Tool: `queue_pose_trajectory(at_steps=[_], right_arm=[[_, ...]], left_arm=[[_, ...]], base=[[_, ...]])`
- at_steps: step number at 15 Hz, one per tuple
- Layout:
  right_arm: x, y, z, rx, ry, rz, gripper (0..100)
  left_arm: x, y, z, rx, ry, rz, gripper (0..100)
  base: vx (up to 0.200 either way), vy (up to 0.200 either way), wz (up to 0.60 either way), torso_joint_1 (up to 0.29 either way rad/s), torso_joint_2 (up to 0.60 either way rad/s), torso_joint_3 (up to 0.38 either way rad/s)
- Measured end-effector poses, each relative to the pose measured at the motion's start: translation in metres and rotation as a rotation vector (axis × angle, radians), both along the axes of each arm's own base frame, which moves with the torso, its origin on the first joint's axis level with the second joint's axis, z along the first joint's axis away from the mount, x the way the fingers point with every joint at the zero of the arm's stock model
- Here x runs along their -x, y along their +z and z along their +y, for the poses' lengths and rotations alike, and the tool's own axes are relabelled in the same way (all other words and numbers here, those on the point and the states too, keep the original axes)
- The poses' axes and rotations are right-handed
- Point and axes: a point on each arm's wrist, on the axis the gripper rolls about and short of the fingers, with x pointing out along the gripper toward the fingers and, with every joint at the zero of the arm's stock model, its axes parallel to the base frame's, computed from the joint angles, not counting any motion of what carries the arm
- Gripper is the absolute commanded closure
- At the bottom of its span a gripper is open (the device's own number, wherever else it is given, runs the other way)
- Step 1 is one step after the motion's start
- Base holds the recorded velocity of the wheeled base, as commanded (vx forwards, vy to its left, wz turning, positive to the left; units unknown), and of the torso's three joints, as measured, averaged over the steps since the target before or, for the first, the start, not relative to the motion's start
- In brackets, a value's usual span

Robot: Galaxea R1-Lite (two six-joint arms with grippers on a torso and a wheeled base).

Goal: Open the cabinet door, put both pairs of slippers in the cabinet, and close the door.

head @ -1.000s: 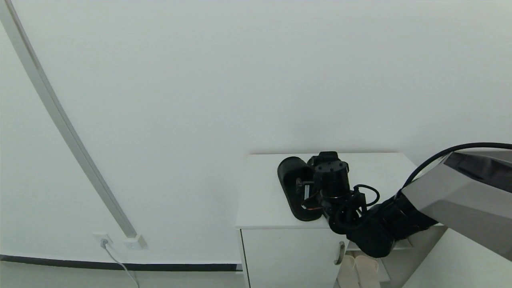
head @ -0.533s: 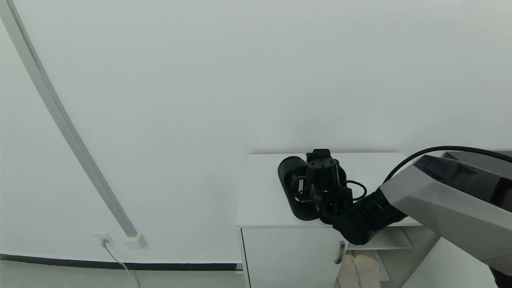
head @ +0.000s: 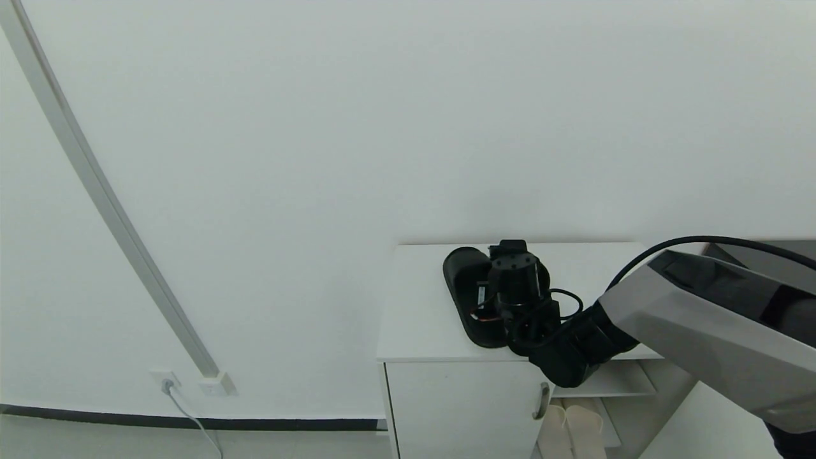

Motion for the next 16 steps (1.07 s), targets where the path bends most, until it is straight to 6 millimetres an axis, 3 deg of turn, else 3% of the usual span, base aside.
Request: queue_pose_trajectory(at_steps=[5, 11, 13, 16], right_arm=[[0.021, 0.014, -0.009, 0.013, 0.012, 0.013, 100], [0.099, 0.027, -0.026, 0.04, 0.11, 0.048, 100], [0.105, 0.03, -0.029, 0.039, 0.116, 0.046, 100], [0.109, 0.034, -0.029, 0.034, 0.123, 0.041, 100]], left_arm=[[0.0, 0.0, 0.0, -0.003, 0.0, -0.001, 100], [0.0, 0.0, 0.0, -0.003, 0.0, 0.0, 100], [0.0, 0.0, 0.0, -0.001, 0.0, 0.0, 100], [0.0, 0.0, 0.0, -0.005, 0.0, 0.0, 100]], base=[[0.0, 0.0, 0.0, 0.0, 0.0, 0.0], [0.0, 0.0, 0.0, 0.0, 0.0, 0.0], [0.0, 0.0, 0.0, 0.0, 0.0, 0.0], [-0.2, 0.0, 0.0, 0.002, 0.01, 0.004]])
